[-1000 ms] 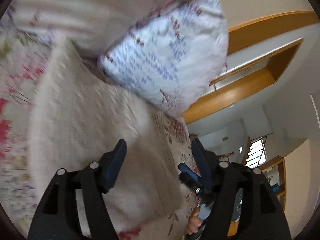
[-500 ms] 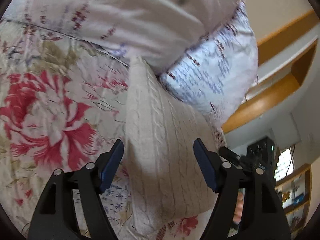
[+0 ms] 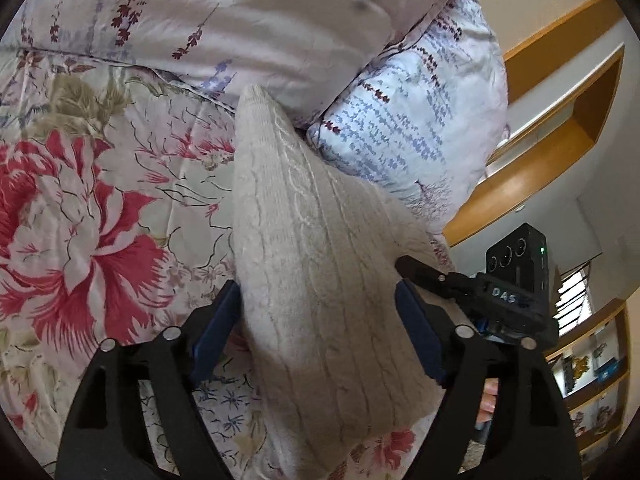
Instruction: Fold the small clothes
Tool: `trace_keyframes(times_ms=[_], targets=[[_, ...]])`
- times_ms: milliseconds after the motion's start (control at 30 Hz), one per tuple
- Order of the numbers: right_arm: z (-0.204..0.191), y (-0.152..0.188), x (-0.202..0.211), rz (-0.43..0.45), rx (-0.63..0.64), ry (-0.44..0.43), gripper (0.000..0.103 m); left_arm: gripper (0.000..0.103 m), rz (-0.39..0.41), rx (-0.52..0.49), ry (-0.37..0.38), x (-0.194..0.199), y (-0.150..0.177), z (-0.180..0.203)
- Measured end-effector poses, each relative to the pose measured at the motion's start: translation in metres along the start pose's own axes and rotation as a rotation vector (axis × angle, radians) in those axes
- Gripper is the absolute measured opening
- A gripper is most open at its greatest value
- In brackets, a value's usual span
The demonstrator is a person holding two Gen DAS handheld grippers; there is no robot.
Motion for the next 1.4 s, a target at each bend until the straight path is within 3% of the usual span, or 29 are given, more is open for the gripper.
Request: trace_keyframes(times_ms=[100,300,500,600,700,1000,1233,1333,1400], targets=[[-0.020,-0.005,0.011,0.048,0.126,0.070,0.018,0.089,0.011,0.012,0.032,0.004,-0.001,0.001],[-0.044,-0.016,0.039,0.119,0.311,0.237,0.017,0.089,0.013,0.024,0.053,0.008,0.001,-0.001],[-0.011,-0.021,0.083,0.215,0.327,0.441,0.017,0.089,0.006,0.007,0.060,0.008,0.003,0.004],[0.015,-0.018,0.095,0.226,0.271,0.511,0.017,0.089,0.001,-0.002,0.064,0.007,0.004,0.006],[0.055,-0.006,0.090,0.156,0.157,0.499,0.017,0.089,-0.007,-0.013,0.069,0.006,0.005,0.008],[0.052,-0.004,0.100,0.201,0.184,0.462,0.017,0.088,-0.043,-0.103,0.131,0.004,0.015,0.028],[0.064,0.001,0.106,0.213,0.112,0.444,0.017,0.088,-0.108,-0.159,0.125,-0.001,0.028,0.054],[0.064,0.000,0.118,0.237,0.057,0.383,0.026,0.088,-0.119,-0.152,0.113,-0.001,0.033,0.057],[0.060,0.001,0.132,0.260,0.051,0.369,0.045,0.088,-0.120,-0.132,0.114,0.001,0.034,0.056]])
Point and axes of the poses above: each gripper's, at about its wrist camera, not at the fingertips, and x roughly against the way its jaws point, z to its right, y to its underside, the point moved 4 cm from there along -x, roughly the way its jaws point, and after that the axes turned 11 degrees about -y, right-handed, at the moved point
